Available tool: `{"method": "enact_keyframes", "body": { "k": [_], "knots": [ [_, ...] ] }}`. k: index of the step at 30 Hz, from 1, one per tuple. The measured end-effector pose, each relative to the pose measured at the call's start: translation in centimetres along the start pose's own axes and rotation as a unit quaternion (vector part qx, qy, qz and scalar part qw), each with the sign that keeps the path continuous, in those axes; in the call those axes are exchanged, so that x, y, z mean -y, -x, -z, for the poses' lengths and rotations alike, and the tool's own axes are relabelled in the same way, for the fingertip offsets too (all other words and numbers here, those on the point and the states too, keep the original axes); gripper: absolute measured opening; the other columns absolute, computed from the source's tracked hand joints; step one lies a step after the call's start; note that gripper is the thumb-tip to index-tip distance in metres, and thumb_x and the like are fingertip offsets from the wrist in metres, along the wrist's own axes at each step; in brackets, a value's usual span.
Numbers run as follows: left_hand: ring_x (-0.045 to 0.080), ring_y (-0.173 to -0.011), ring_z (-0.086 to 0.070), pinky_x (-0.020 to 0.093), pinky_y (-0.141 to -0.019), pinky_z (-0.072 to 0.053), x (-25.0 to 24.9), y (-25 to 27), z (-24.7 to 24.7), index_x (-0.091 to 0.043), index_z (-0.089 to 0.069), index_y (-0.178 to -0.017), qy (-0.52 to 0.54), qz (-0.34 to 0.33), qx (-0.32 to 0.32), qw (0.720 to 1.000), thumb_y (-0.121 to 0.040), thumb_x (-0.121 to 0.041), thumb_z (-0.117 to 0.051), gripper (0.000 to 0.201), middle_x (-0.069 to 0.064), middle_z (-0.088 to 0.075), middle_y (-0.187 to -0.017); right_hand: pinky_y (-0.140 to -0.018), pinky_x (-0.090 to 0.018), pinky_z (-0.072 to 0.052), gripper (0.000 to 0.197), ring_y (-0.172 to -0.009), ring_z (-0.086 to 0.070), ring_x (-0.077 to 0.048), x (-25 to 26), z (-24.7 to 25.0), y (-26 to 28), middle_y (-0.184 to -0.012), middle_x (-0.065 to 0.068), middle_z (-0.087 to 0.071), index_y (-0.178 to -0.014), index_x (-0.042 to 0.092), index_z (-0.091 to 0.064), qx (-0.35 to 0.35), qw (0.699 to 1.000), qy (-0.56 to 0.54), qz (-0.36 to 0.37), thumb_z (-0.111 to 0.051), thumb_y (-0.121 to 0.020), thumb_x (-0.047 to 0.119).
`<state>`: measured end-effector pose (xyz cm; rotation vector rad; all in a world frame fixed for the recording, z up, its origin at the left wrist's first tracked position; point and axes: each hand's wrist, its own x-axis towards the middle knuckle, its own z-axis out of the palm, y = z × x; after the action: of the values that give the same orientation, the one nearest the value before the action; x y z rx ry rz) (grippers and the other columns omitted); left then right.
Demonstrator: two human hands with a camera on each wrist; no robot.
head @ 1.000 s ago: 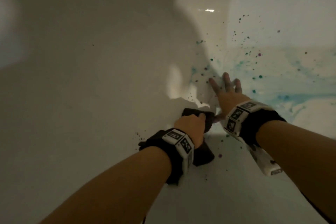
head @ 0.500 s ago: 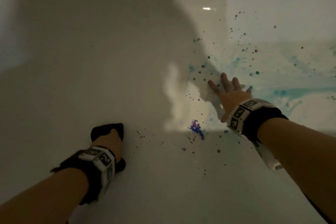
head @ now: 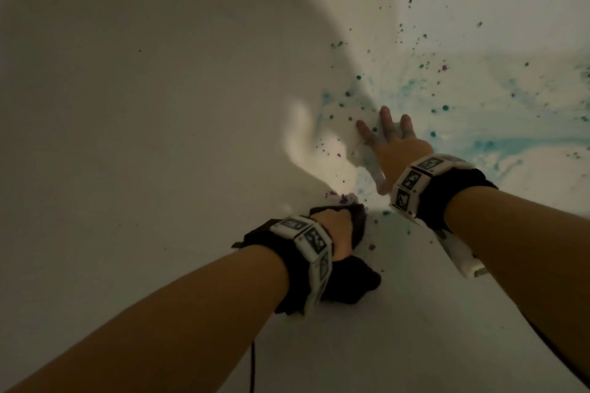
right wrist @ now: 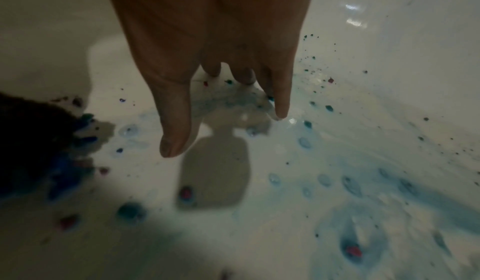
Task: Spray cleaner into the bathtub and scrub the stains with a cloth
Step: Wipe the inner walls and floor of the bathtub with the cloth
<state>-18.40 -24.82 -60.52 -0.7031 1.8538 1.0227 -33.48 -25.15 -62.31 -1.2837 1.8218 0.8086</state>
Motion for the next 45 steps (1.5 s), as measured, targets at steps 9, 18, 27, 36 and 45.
{"method": "enact_keyframes", "body": {
  "k": [9, 18, 27, 36, 45],
  "knots": [
    [0.028, -0.104, -0.059, 0.026, -0.081, -0.043, 10.0, 9.0, 7.6, -0.004, -0.053, -0.100, -0.115, 0.125, -0.027, 0.985, -0.101, -0.034, -0.029, 0.039, 0.019, -0.060, -0.116, -0.112, -0.045, -0.021, 0.086, -0.142, -0.002, -0.038, -1.0, 3.0, 1.1, -0.154, -0.011, 0.019, -0.146, 0.036, 0.011, 0.048, 0.996, 0.060, 0.034, -0.054, -0.090, 0.029],
    [0.018, -0.145, -0.009, 0.029, -0.117, -0.007, 19.5, 8.6, -3.3, -0.014, 0.016, -0.145, -0.162, 0.179, 0.168, 0.956, -0.076, -0.081, -0.030, 0.106, 0.005, 0.002, -0.158, -0.111, -0.051, -0.017, 0.084, -0.141, 0.007, -0.039, -0.4, 2.0, 1.1, -0.152, -0.009, 0.025, -0.146, 0.037, 0.010, 0.035, 0.999, 0.013, 0.023, -0.053, -0.091, 0.028],
    [0.026, -0.130, -0.042, 0.029, -0.107, -0.033, 4.7, 3.2, -2.9, -0.003, -0.033, -0.142, -0.074, 0.000, 0.116, 0.991, -0.095, -0.037, -0.046, 0.059, 0.015, -0.040, -0.143, -0.111, -0.052, -0.018, 0.091, -0.143, 0.000, -0.036, -0.8, 3.1, 1.4, -0.155, -0.008, 0.015, -0.146, 0.037, 0.004, 0.050, 0.997, 0.037, 0.050, -0.062, -0.085, 0.034],
    [0.020, -0.077, -0.058, 0.023, -0.069, -0.049, -0.9, 10.0, 1.5, -0.003, -0.057, -0.106, 0.278, -0.020, 0.077, 0.957, -0.090, -0.010, -0.054, 0.017, 0.008, -0.059, -0.085, -0.112, -0.030, -0.016, 0.055, -0.140, -0.024, -0.019, -0.6, 5.3, 12.2, -0.152, 0.001, -0.028, -0.142, 0.024, -0.037, -0.002, 0.989, -0.114, 0.096, -0.038, -0.094, 0.050],
    [0.024, -0.084, -0.070, 0.036, -0.076, -0.059, -1.0, 18.9, 9.3, -0.006, -0.061, -0.111, 0.442, -0.016, -0.141, 0.886, -0.089, -0.015, -0.058, 0.024, 0.012, -0.070, -0.099, -0.104, -0.025, -0.036, 0.045, -0.115, -0.054, -0.010, 0.9, 9.8, 21.2, -0.127, 0.008, -0.059, -0.131, 0.029, -0.051, 0.015, 0.907, -0.372, 0.196, -0.054, -0.088, 0.042]
  ]
}}
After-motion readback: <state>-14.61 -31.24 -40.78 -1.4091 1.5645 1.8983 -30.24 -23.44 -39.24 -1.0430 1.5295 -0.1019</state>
